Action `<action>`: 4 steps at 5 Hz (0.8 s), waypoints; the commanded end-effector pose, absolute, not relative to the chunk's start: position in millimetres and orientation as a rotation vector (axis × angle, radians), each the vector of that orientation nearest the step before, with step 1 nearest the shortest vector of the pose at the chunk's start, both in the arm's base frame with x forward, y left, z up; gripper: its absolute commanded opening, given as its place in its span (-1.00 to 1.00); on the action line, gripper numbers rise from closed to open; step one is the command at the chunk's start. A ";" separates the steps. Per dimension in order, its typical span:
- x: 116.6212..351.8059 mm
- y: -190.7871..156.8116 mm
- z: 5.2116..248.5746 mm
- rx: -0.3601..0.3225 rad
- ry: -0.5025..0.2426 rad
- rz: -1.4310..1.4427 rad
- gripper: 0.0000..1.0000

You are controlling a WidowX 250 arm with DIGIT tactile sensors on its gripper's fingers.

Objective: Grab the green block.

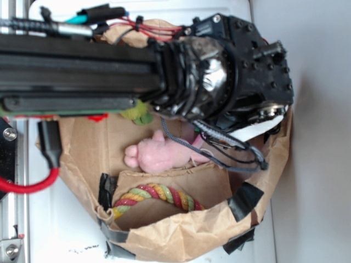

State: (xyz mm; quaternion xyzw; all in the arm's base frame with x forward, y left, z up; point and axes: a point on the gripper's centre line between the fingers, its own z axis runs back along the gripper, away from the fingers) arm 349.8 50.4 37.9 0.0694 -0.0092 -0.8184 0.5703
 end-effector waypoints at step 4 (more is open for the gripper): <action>349.3 46.2 35.5 0.215 -0.004 -1.917 -1.00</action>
